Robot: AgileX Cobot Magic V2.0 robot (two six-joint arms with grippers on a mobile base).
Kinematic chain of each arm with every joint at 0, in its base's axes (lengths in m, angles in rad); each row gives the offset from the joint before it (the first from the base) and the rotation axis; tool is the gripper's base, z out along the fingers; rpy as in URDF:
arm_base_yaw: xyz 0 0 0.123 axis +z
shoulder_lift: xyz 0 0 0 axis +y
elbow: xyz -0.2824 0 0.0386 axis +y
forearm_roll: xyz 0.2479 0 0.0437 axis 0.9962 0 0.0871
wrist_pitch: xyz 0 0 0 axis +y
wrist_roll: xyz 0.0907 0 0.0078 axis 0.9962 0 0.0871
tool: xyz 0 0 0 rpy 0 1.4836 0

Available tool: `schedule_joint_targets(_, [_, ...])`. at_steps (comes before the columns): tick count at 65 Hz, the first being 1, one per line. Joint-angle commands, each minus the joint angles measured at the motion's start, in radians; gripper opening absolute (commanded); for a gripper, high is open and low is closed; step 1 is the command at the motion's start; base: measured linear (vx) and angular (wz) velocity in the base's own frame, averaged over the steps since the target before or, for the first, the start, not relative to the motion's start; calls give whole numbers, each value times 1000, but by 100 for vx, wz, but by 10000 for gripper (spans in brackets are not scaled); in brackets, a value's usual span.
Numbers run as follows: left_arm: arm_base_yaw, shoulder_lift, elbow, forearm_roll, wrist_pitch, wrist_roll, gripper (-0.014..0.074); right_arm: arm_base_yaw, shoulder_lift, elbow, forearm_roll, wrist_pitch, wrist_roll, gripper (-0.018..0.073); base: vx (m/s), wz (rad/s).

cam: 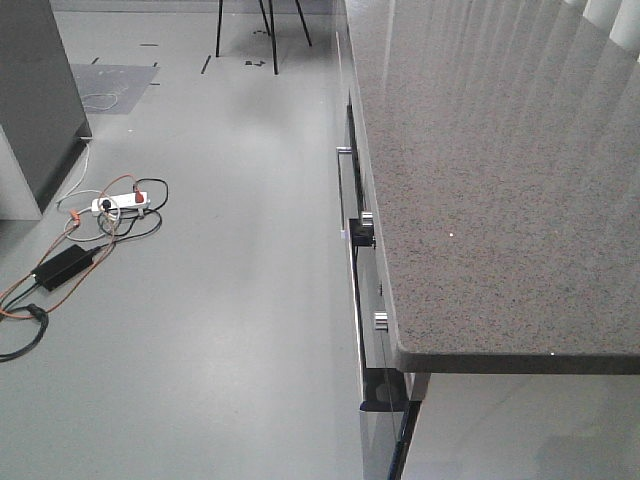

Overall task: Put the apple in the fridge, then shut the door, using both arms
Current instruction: 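Hold the apple raised in the right gripper, then turn the base away from the countertop holding the apple in the right gripper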

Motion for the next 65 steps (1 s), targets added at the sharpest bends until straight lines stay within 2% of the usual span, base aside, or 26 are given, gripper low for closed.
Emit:
schedule_joint_targets(1, [-3,-14,20,-3,-64,-10,-5,1,7,-27,18,-81,-7,30,0,0])
schedule_joint_targets(65, [-3,-14,20,-3,-64,-10,-5,-1,7,-27,21,-80,-7,30,0,3])
